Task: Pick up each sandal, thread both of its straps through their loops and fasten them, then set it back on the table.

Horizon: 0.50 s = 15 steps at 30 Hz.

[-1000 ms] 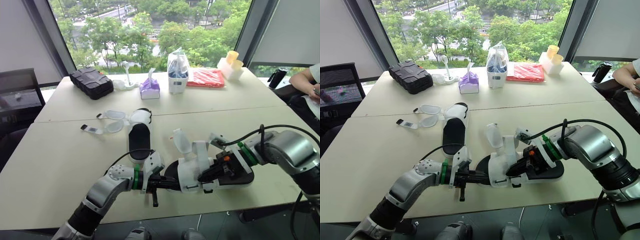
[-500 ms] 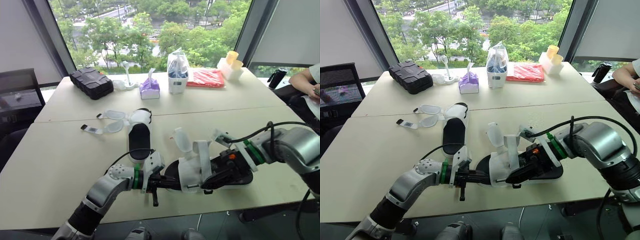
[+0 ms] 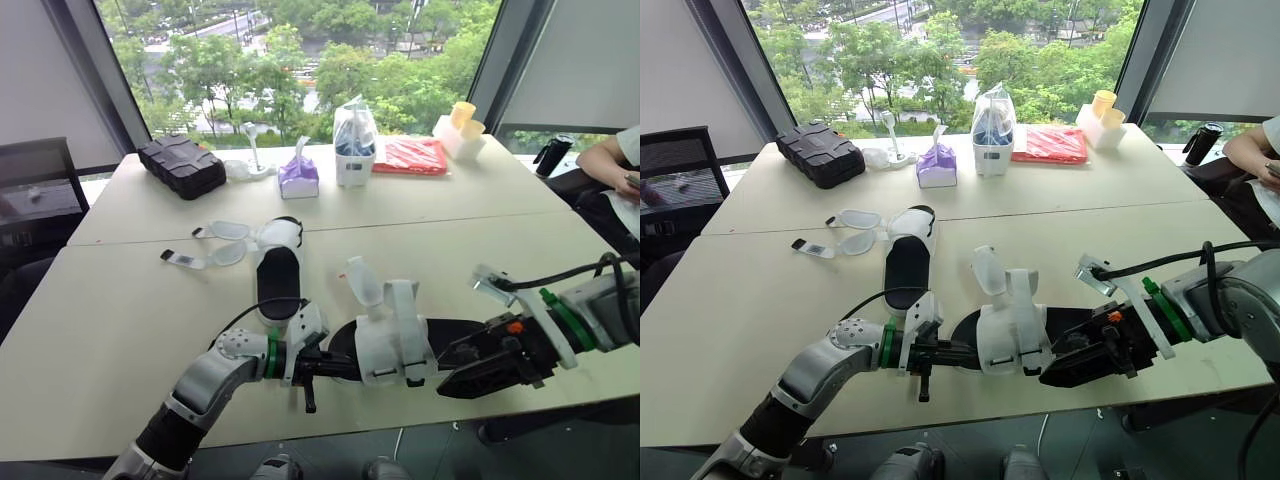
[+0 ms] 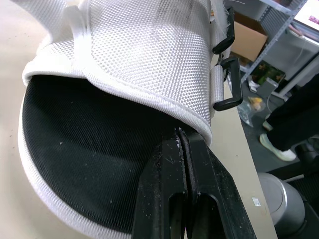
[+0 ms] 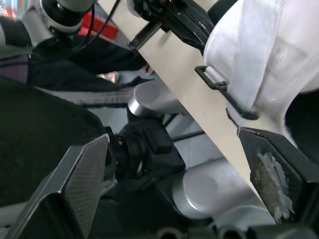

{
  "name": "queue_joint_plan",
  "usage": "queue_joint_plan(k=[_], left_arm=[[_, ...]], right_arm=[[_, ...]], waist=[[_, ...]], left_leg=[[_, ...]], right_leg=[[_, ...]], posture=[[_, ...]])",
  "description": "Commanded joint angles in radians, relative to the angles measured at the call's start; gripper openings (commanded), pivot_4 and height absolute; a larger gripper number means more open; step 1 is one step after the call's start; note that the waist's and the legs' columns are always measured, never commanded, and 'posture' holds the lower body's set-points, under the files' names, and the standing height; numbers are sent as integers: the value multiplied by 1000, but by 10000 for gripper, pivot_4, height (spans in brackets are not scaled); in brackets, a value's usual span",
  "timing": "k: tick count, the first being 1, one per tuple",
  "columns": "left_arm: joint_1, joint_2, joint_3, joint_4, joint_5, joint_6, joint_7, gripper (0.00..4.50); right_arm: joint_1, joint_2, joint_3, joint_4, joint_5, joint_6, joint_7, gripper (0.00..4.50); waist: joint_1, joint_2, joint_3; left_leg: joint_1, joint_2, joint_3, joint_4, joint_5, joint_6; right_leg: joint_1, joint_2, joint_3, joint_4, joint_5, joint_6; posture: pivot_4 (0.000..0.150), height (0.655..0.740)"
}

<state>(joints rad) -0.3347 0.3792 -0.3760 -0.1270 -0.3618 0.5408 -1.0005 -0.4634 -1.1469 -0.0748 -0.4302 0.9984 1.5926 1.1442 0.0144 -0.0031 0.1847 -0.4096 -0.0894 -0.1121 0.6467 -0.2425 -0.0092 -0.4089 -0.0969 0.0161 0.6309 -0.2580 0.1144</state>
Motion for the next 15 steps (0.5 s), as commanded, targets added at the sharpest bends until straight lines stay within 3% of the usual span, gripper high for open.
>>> queue_joint_plan(k=[1, 15], left_arm=[[2, -1, -1, 1, -1, 5, -3, 0], [-2, 3, -5, 0, 4, 3, -8, 0]], right_arm=[[50, 34, -60, -54, 42, 17, -66, 44706], [172, 113, -37, -71, 5, -114, -220, 44706]], waist=[[0, 0, 0], [0, 0, 0]], left_leg=[[0, 0, 0, 0, 0, 0], [0, 0, 0, 1, 0, 0]], right_leg=[[0, 0, 0, 0, 0, 0], [0, 0, 0, 0, 0, 0]], posture=[[1500, 7400], [1500, 7400]])
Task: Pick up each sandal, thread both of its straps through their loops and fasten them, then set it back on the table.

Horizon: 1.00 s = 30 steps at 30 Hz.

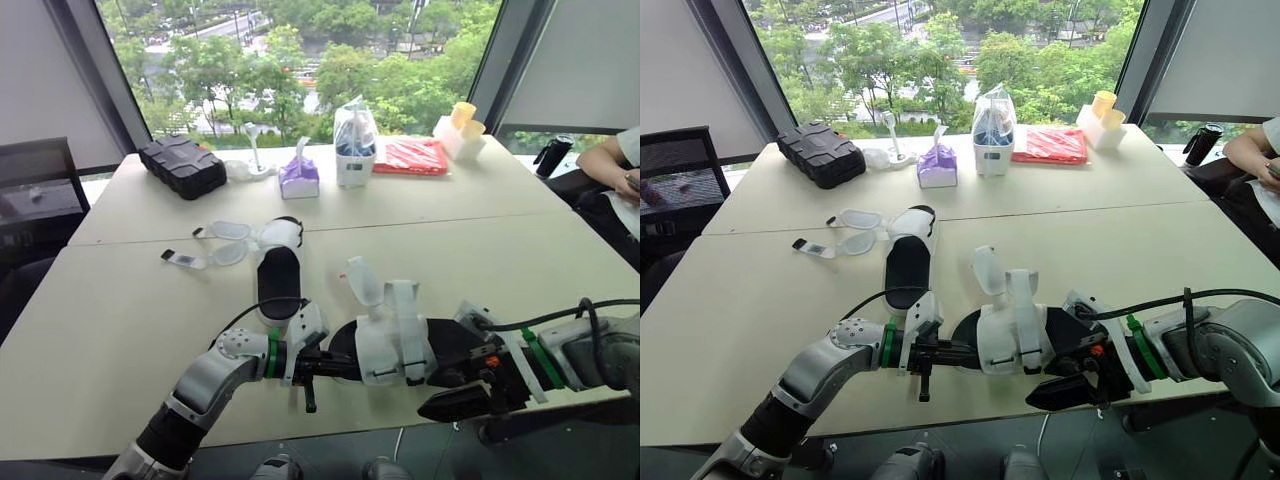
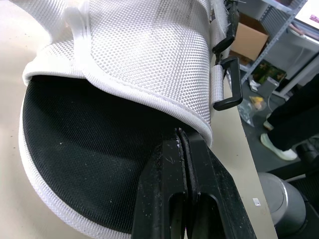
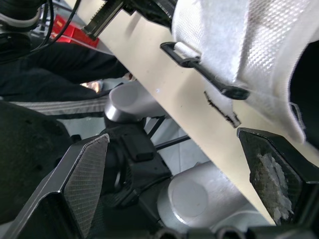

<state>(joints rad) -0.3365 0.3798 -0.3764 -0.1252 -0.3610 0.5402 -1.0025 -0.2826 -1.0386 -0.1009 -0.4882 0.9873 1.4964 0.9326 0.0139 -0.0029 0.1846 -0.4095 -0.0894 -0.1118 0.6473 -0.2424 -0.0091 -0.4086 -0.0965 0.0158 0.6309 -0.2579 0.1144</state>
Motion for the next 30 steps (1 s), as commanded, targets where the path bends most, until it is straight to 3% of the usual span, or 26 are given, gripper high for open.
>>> queue_joint_plan(k=[1, 12, 15, 22, 23, 30], left_arm=[[0, 3, -5, -2, 3, 3, -5, 0], [1, 2, 0, -2, 1, 6, -1, 0], [1, 2, -1, -1, 1, 5, -1, 0], [-1, 1, 1, -2, 1, 8, 2, 0], [-1, 1, 1, -2, 1, 8, 2, 0], [-5, -3, -2, 0, 2, 7, 1, 0]], right_arm=[[-16, 12, -9, -9, 20, -15, -15, 44706], [-69, 129, -12, -16, 85, 47, -109, 44706], [-65, 138, -1, -18, 87, 45, -124, 37877], [-69, 126, 47, 20, 62, 28, -126, 3582], [-61, 115, 60, 22, 55, 21, -118, 307], [37, 43, 183, 14, -3, -38, -64, 307]], waist=[[0, 0, 0], [0, 0, 0], [0, 0, 0], [0, 0, 0], [0, 0, 0], [0, 0, 0]], left_leg=[[0, 0, 0, 0, 0, 0], [0, 0, -1, 0, 0, 0], [0, 0, 0, 0, 0, 0], [0, 0, 0, 0, 0, 0], [0, 0, 0, 0, 0, 0], [0, 0, -1, 0, 0, 0]], right_leg=[[0, 0, 0, 0, 0, 0], [0, 0, 0, 0, 0, 0], [0, 0, 0, 0, 0, 0], [0, 0, 0, 0, 0, 0], [0, 0, 0, 0, 0, 0], [0, 0, 0, 0, 0, 0]], posture=[[1500, 7400], [1500, 7400], [1500, 7400], [1500, 7400], [1500, 7400], [1500, 7400]])
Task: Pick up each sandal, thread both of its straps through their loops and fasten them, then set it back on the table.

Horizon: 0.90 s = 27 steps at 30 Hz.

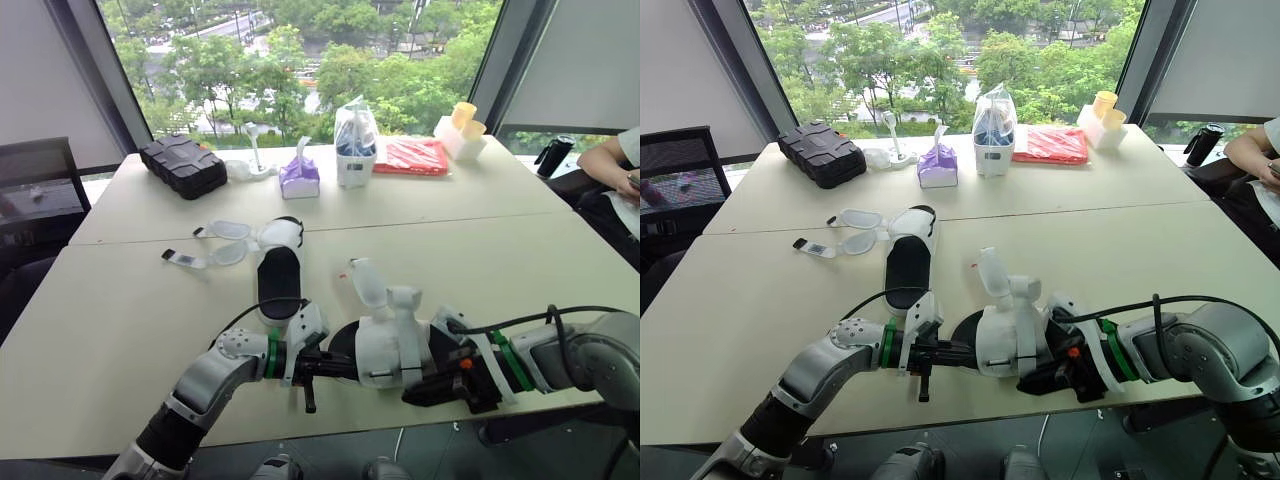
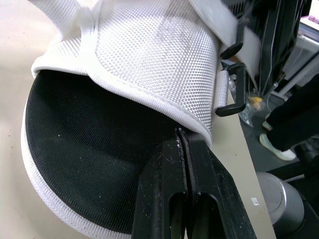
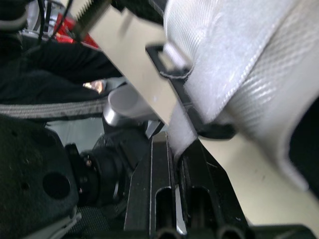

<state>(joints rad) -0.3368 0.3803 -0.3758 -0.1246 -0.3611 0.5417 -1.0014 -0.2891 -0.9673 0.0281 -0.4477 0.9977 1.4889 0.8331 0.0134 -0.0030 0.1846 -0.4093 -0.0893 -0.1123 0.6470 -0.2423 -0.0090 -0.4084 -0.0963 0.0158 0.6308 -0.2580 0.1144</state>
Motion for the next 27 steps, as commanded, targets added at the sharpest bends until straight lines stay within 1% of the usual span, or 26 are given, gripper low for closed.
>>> queue_joint_plan(k=[1, 4, 8, 18, 21, 27], left_arm=[[-4, -4, -3, -2, 1, 6, 1, 0], [3, -6, -4, -9, -1, 10, 4, 0], [12, -6, -3, -20, -5, 16, 10, 0], [29, -5, -3, -43, -15, 31, 20, 0], [32, -6, -4, -47, -16, 34, 22, 0], [39, -12, 1, -52, -19, 32, 34, 0]], right_arm=[[65, -39, 77, -34, -27, -49, 46, 307], [123, -78, 137, -69, -53, -94, 83, 307], [165, -119, 179, -113, -74, -136, 118, 307], [207, -216, 223, -186, -112, -205, 184, 307], [213, -215, 228, -193, -137, -227, 173, 307], [181, -162, 236, -153, -204, -266, 122, 307]], waist=[[0, 0, 0], [0, 0, 0], [0, 0, 0], [1, 0, 0], [1, 0, 0], [1, 0, 0]], left_leg=[[0, 0, 0, 0, 0, 0], [0, 0, 0, 0, 0, 0], [1, 0, 0, 0, 0, 0], [1, 0, 0, 0, 0, 0], [1, 0, 0, 0, 0, 0], [1, 0, 0, 0, 0, 0]], right_leg=[[0, 0, 0, 0, 0, 0], [0, 0, 0, 0, 0, 0], [1, 0, 0, 0, 0, 0], [1, 0, -1, 0, 0, 0], [1, 0, -1, -1, 0, 0], [1, 0, -1, -1, 0, 0]], posture=[[1500, 7400], [1500, 7400], [1500, 7400], [1500, 7400], [1500, 7400], [1500, 7400]])
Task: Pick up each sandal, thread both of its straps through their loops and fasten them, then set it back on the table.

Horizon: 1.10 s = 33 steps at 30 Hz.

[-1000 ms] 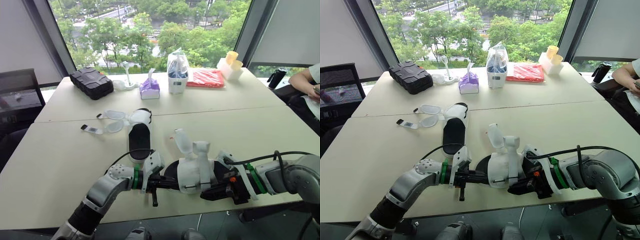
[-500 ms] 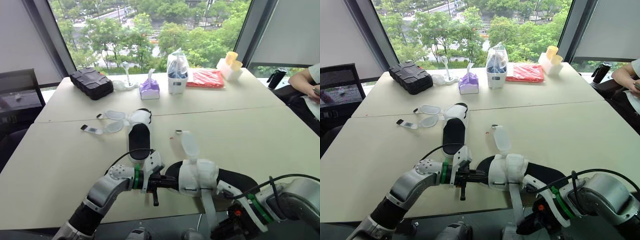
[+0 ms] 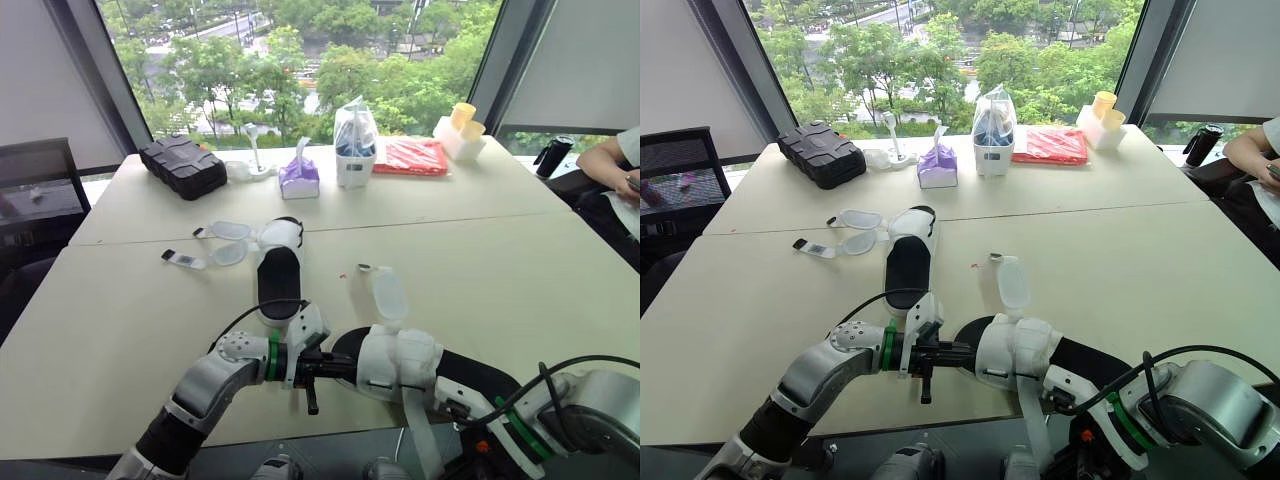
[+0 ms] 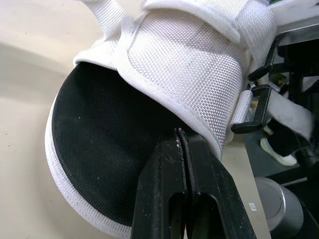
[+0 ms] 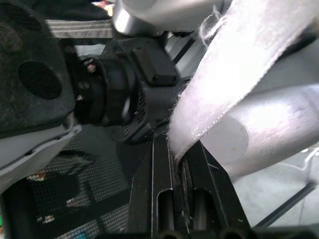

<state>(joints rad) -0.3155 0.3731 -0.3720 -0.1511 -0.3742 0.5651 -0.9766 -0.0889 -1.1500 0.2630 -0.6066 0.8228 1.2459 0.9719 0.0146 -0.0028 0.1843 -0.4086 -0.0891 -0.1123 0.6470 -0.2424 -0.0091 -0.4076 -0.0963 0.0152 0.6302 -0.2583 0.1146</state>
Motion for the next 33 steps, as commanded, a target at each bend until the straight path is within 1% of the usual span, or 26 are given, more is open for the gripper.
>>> queue_joint_plan(k=[1, 7, 11, 14, 16, 20, 23, 26, 28, 30, 32, 33], left_arm=[[19, -7, -1, -26, -6, 7, 13, 0], [38, -25, 18, -48, -19, 29, 67, 0], [52, -32, 34, -77, -23, 50, 106, 0], [53, -29, 34, -89, -23, 58, 116, 0], [53, -27, 34, -97, -24, 63, 123, 0], [55, -19, 35, -110, -24, 70, 136, 0], [56, -8, 32, -113, -21, 68, 136, 0], [42, 12, 23, -101, -8, 47, 116, 0], [36, 17, 19, -96, -5, 39, 106, 0], [33, 19, 16, -92, -2, 34, 97, 0], [30, 20, 14, -87, -2, 33, 88, 0], [28, 20, 12, -84, -2, 32, 82, 0]], right_arm=[[-23, 25, 4, 14, -36, -25, -19, 307], [-16, 24, 23, 37, -89, -57, -10, 307], [-70, 92, 40, 121, -160, -90, -58, 307], [-102, 106, 48, 160, -182, -94, -48, 307], [-117, 108, 55, 185, -203, -111, -45, 307], [-166, 113, 77, 258, -248, -149, -32, 307], [-204, 111, 94, 299, -268, -169, -16, 307], [-234, 63, 104, 281, -226, -136, 59, 307], [-228, 11, 100, 228, -184, -117, 125, 307], [-222, -17, 89, 191, -154, -100, 155, 307], [-213, -39, 68, 154, -127, -83, 177, 307], [-207, -52, 51, 129, -110, -73, 187, 307]], waist=[[-1, 0, 0], [0, 0, 0], [-4, -1, 0], [-7, -8, -1], [-7, -9, -1], [-14, -13, -1], [-23, -14, -1], [-28, -14, -1], [-23, -10, 0], [-17, -9, 0], [-3, -8, 0], [-1, -8, 0]], left_leg=[[0, 0, 0, 0, 0, 0], [0, 0, 0, 0, 0, 0], [0, 0, 0, 1, 0, 0], [3, 2, 0, 1, 0, 0], [5, 1, 1, 2, 0, 0], [8, 2, 1, 2, -1, -2], [10, 2, 1, 2, -1, -2], [12, 1, 3, 2, -1, -2], [12, 1, 5, 2, -1, -2], [10, 0, 5, 2, -2, -1], [7, 1, 4, -1, -1, 2], [2, 1, 4, -2, -1, 1]], right_leg=[[0, 0, 0, 0, 0, 0], [0, 0, 0, 0, 0, 0], [0, 0, 0, 0, 0, 0], [2, 0, -1, 0, 1, -4], [2, 0, -1, -1, 5, -6], [4, -1, -1, -6, 5, -4], [5, -1, -2, -15, 11, -2], [5, -4, -2, -19, 13, -1], [3, -6, -2, -19, 16, 1], [0, -7, -2, -18, 19, 2], [-5, -6, -4, -16, 24, -2], [-11, -5, -5, -15, 26, 1]], posture=[[1500, 7400], [1500, 7400], [1500, 7400], [1500, 7400], [1500, 7400], [1500, 7400], [1500, 7400], [1500, 7400], [1500, 7400], [1500, 7400], [1500, 7400], [1500, 7400]])
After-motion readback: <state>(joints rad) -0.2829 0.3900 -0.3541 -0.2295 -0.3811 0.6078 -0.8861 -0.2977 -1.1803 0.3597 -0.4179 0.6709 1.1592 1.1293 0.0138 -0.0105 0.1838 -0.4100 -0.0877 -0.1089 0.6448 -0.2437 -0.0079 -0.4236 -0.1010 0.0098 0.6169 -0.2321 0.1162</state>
